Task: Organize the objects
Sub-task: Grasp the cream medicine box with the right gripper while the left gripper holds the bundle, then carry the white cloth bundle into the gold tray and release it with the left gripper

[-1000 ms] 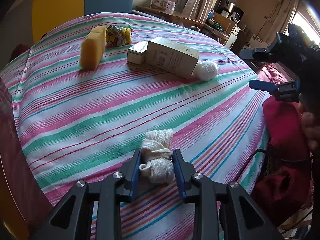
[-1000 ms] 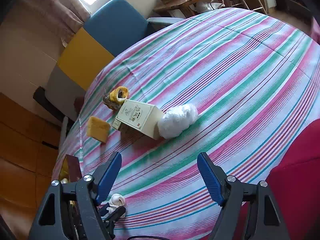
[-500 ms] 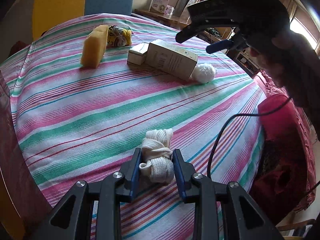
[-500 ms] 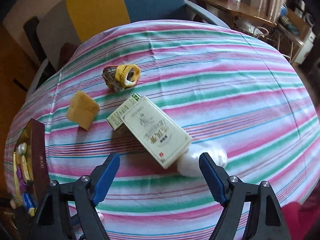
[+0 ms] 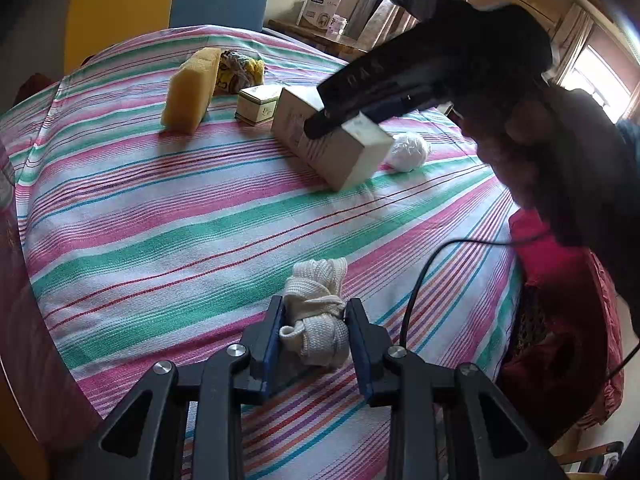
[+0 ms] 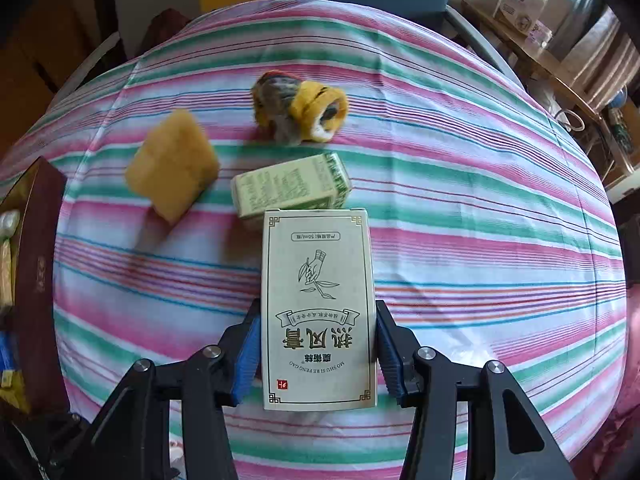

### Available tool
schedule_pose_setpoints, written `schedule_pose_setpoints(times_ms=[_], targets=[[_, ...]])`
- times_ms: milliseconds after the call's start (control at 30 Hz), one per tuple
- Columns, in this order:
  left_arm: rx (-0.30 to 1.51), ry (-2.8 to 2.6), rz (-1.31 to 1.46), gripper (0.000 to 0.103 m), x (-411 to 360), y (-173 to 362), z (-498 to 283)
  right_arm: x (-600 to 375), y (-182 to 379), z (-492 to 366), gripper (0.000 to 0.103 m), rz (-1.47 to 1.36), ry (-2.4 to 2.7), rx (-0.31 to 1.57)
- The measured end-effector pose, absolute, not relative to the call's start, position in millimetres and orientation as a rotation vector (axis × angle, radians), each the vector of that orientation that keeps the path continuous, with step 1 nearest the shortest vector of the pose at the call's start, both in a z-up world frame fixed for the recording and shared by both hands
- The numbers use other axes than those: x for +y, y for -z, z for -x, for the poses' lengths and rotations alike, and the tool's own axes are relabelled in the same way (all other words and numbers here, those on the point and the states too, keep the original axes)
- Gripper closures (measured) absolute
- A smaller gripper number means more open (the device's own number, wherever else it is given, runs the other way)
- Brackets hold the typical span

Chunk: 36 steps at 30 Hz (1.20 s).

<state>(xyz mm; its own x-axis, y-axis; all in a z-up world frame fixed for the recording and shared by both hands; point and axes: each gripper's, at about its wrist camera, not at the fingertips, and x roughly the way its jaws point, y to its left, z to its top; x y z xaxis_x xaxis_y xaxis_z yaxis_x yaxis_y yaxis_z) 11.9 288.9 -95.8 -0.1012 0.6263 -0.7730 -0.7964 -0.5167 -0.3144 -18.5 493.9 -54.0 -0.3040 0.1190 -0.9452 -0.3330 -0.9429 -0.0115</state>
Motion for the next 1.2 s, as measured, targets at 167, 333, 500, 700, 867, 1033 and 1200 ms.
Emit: schedule_pose_setpoints(times_ms=[167,333,500,700,867,1033,1200], targets=[[0.228,-1.810,1.142,0.073,288.7,93.3,-14.7,476.1,56.5,-5.4,0.051,1.599,-2.361,0.316],[0.275,-1.829,1.153,0.073,286.1,86.3,-24.5,478.1,58.4,-12.6,0.052,1.501,-2.376,0.316],[0.316,-1.821,1.150,0.073,274.1,78.7,-37.8,475.1,58.4,-8.8,0.052,1.488,-2.397,0.272],[0.324,-1.828,1.140,0.073,262.7,68.7,-49.2,471.6,59.8,-5.6,0.051,1.484,-2.400,0.205],[0.316,-1.851,1.124,0.073,255.1,57.8,-50.6,473.2,59.3,-7.3,0.051,1.476,-2.396,0.210],[0.243,-1.928,1.061,0.073,225.3,17.7,-41.3,472.3,59.1,-7.3,0.051,1.476,-2.396,0.208],[0.156,-2.106,1.048,0.073,172.3,-11.9,-16.1,469.8,58.9,-8.1,0.051,1.475,-2.398,0.200]])
